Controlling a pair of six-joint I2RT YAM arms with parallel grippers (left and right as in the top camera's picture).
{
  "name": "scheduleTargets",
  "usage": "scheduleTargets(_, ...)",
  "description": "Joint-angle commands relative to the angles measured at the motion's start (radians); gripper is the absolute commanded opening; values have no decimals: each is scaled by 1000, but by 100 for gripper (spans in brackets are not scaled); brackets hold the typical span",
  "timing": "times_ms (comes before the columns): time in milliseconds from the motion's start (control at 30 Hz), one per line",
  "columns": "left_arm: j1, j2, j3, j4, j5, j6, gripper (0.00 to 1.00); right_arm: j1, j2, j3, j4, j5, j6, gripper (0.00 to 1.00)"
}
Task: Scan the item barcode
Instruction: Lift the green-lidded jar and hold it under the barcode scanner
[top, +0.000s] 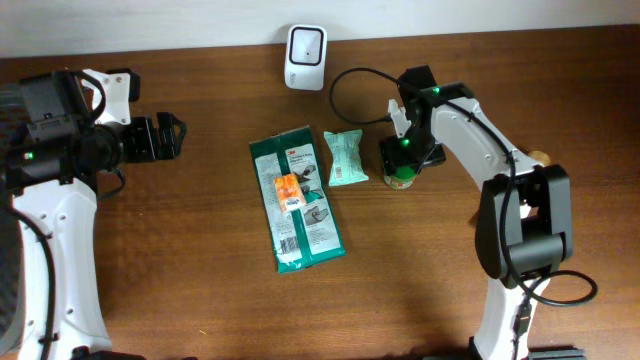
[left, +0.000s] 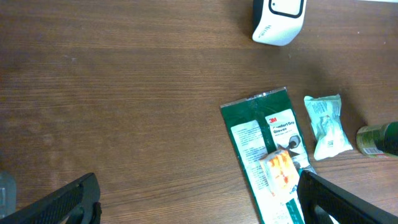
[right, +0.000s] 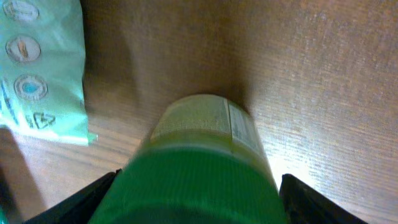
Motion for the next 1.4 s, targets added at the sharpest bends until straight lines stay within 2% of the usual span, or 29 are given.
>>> scheduleTargets(0, 1, -15, 7, 2, 15, 13, 99, -10, 3, 85, -40, -51, 7, 79)
scheduleTargets(100, 0, -15, 7, 2, 15, 13, 99, -10, 3, 92, -62, -50, 7, 81)
scheduleTargets(333, 0, -15, 7, 2, 15, 13, 99, -10, 4, 63, -25, -36, 7, 75)
scheduleTargets(633, 1, -15, 7, 3, 15, 13, 99, -10, 19, 34, -55, -24, 7, 74)
scheduleTargets(700, 0, -15, 7, 3, 15, 13, 99, -10, 19, 35, -58, -25, 32, 61)
scheduleTargets(733, 0, -15, 7, 2, 15, 13, 99, -10, 18, 41, -66, -39, 41, 60)
scheduleTargets(833, 1, -15, 7, 3, 15, 13, 99, -10, 18, 101, -114, -145, 42, 45)
scheduleTargets(933, 0, -15, 7, 3, 15, 13, 99, -10, 6, 231, -243, -331, 41, 43)
scheduleTargets(1033, 0, -15, 7, 2, 15, 13, 99, -10, 0, 396, -313, -773, 41, 43)
scheduleTargets(1133, 1, -15, 7, 2, 15, 13, 99, -10, 0, 435, -282, -1303, 41, 43)
scheduleTargets(1167, 1, -15, 7, 3, 15, 13, 99, -9, 0, 435, -278, -1422, 41, 43)
scheduleTargets(1367, 0, -15, 7, 2, 15, 13, 99, -5, -1, 435, -276, -1452, 60, 43)
